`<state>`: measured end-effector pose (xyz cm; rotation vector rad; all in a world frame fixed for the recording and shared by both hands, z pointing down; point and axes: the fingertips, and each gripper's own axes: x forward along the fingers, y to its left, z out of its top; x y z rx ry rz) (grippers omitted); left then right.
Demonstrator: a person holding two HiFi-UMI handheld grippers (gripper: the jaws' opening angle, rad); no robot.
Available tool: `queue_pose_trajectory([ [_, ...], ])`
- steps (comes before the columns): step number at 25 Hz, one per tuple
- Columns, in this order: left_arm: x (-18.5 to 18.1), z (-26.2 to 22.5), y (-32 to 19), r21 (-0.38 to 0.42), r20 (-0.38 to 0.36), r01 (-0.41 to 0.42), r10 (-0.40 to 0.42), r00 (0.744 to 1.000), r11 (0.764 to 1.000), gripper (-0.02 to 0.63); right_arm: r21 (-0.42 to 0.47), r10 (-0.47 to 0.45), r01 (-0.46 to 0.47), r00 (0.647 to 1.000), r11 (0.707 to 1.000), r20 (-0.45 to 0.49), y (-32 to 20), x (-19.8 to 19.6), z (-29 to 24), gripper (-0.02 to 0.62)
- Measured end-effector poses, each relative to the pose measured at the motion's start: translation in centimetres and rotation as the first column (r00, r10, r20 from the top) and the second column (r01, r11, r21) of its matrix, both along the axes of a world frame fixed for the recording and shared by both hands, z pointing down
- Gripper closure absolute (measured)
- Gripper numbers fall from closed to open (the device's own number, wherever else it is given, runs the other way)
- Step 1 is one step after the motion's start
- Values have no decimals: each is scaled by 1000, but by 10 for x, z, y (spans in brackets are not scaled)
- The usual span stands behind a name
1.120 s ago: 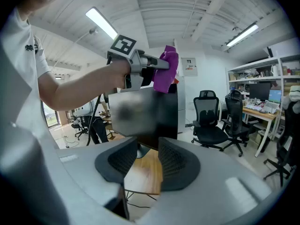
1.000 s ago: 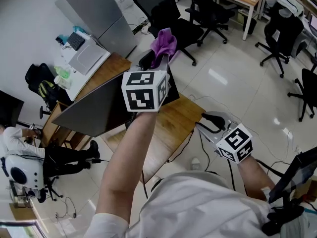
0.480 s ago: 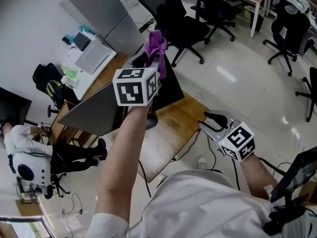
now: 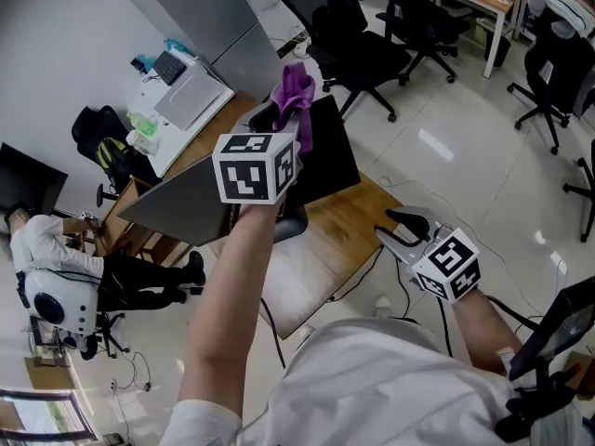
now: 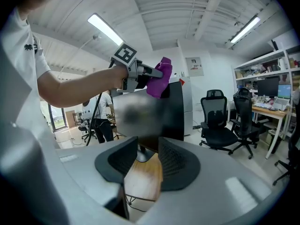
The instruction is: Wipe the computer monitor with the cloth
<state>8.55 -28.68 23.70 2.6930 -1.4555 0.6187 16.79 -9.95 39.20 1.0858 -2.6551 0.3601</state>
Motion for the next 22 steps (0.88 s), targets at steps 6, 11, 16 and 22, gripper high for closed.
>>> queue_pose_trajectory([
  [6,-22,-2,1,3,-8,16,-16,1000,1000,477,-7,-19,19,1000,1000,-10,-1,-16,0,456],
  [11,-38,-3,2,6,-22,24,-23,999,1000,478,-9,-28,28,999,1000,-21,-3,-27,-1,456],
  [16,-51,-3,3,7,-26,29,-29,999,1000,477,-12,-40,40,999,999,-28,-4,-41,-1,456],
  [22,-71,-4,7,11,-31,38,-38,999,999,477,-18,-53,53,998,998,-33,-4,-56,0,456],
])
